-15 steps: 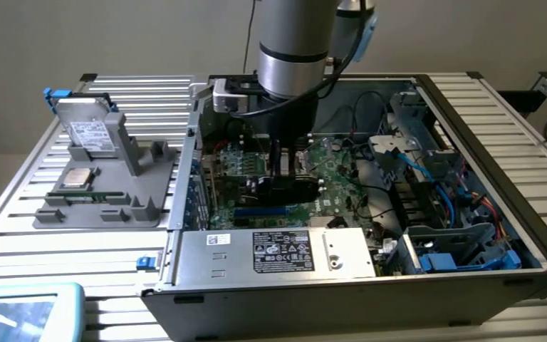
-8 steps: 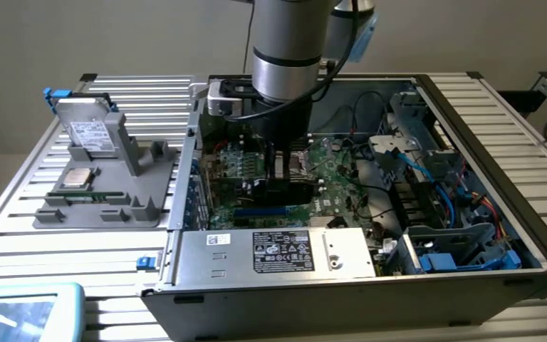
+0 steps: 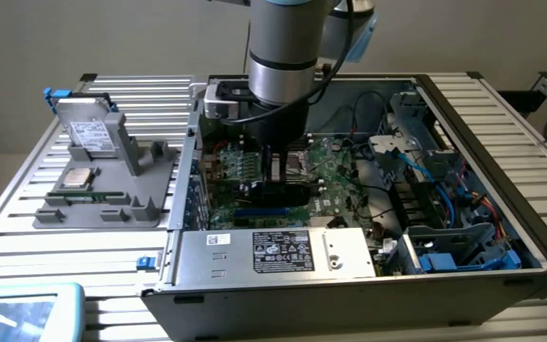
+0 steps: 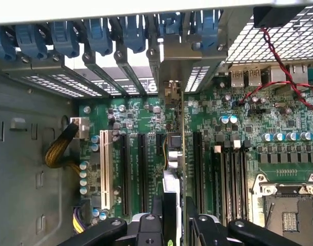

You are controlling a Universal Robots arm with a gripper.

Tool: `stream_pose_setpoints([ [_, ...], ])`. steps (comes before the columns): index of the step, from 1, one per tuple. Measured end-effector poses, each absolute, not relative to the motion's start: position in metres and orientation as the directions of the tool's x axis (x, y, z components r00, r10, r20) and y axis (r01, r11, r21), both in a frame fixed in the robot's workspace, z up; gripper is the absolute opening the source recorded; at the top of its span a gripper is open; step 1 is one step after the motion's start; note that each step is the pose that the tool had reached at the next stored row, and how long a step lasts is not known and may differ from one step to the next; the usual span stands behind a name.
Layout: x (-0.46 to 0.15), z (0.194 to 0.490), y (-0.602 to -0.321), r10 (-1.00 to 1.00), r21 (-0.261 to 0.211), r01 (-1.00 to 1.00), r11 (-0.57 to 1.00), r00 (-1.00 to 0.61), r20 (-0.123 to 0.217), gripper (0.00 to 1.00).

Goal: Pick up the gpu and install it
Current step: 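Insert the gpu into the slot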

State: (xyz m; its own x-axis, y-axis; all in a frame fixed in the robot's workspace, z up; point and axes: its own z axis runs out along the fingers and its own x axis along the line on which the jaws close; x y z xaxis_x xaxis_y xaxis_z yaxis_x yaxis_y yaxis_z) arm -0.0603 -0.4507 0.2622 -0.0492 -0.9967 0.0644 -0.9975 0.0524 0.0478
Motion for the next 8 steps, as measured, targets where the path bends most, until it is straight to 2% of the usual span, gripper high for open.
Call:
stream_pose_setpoints([
  [8, -0.0631, 0.2594, -0.4508, -0.997, 0.048, -0.997, 0.052, -0.049, 0.064, 0.27],
])
